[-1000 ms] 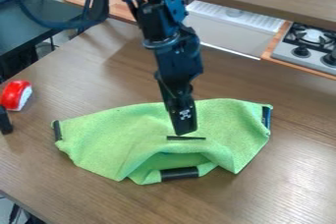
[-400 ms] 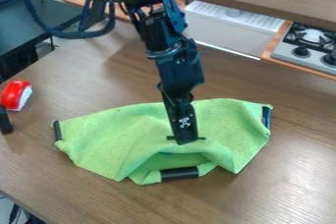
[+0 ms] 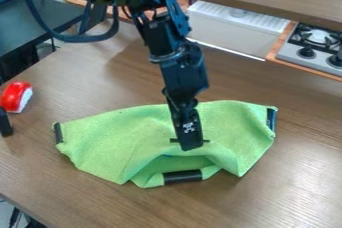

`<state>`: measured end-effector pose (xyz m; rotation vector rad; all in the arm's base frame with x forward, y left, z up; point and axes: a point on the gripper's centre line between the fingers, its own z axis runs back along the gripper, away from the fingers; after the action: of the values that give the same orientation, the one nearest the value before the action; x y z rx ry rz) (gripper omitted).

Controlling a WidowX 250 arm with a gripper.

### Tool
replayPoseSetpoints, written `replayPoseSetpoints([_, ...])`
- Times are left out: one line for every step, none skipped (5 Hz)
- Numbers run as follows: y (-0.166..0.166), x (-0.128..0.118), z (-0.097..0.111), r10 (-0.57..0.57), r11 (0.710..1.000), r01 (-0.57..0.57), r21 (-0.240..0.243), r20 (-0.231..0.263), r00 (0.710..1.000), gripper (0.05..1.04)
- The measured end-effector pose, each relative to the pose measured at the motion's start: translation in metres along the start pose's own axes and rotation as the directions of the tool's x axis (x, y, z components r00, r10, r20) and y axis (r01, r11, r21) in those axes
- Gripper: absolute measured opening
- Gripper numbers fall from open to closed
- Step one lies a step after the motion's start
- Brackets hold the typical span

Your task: Unfold the cloth from bottom to top

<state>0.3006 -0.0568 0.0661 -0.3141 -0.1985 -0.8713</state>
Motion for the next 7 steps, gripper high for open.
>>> replayPoseSetpoints([-0.0014, -0.0007, -0.0006, -0.008, 1.0, 0.008, -0.007, -0.002, 1.0, 1.001])
replayPoseSetpoints([-0.0035, -0.0029, -0.0018, -0.015, 1.0, 0.014, -0.019, -0.006, 1.0, 1.001])
replayPoseSetpoints([-0.0049, -0.0041, -0.0027, -0.024, 0.999, 0.024, -0.026, -0.008, 1.0, 1.001])
replayPoseSetpoints([-0.0053, -0.0054, -0.0041, -0.022, 0.999, 0.021, -0.027, -0.015, 1.0, 0.997])
replayPoseSetpoints([-0.0043, -0.0076, -0.0085, -0.008, 0.999, 0.008, -0.031, -0.028, 1.0, 0.93])
replayPoseSetpoints([-0.0051, -0.0087, -0.0101, -0.01, 0.999, 0.009, -0.033, -0.031, 0.999, 0.64])
replayPoseSetpoints([-0.005, -0.0089, -0.0104, -0.004, 1.0, 0.003, -0.031, -0.031, 1.0, 0.342])
